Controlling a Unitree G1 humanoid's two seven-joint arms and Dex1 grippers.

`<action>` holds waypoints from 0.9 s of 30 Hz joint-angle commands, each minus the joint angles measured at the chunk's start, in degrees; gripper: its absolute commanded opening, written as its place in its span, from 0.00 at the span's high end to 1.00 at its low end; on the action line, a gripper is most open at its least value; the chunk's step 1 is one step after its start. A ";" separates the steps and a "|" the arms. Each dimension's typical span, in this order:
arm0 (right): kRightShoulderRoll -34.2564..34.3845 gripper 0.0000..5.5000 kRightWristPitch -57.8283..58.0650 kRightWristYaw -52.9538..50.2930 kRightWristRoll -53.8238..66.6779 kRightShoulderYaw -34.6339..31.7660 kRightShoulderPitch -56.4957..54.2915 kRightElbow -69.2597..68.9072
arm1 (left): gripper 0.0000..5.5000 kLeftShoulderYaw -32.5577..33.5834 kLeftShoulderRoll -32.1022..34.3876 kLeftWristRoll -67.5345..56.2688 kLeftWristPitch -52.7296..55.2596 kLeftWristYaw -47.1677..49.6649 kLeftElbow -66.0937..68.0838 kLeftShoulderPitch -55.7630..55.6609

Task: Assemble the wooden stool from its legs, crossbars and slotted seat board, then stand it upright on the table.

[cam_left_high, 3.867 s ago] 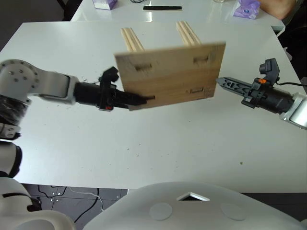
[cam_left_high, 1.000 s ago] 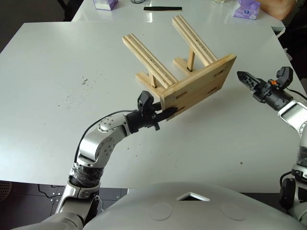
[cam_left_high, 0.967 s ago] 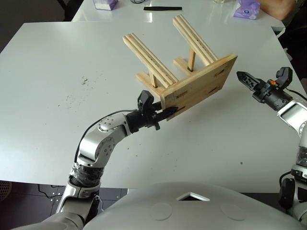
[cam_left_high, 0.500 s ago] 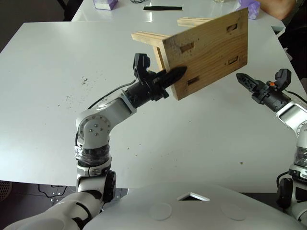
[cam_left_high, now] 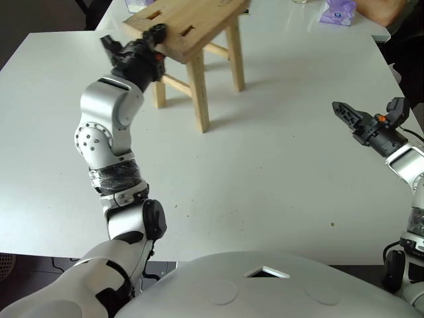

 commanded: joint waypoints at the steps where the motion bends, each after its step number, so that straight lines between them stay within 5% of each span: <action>1: 0.41 0.04 -0.22 0.40 -1.36 -0.04 0.32 -0.85 | 0.76 -2.06 2.08 6.24 2.67 1.91 3.07 6.69; 10: 1.11 0.04 -0.36 1.10 -3.40 0.79 0.37 -0.89 | 0.76 -8.49 2.92 8.30 6.88 -3.25 2.44 13.97; 24: 3.70 0.04 -1.14 1.51 -7.06 2.73 0.86 -1.27 | 0.76 -6.04 2.13 10.39 2.88 -5.35 12.78 10.84; 27: 3.91 0.04 -1.15 1.80 -7.64 3.01 0.58 -1.11 | 0.63 -7.68 3.42 12.37 5.11 -7.92 11.83 11.02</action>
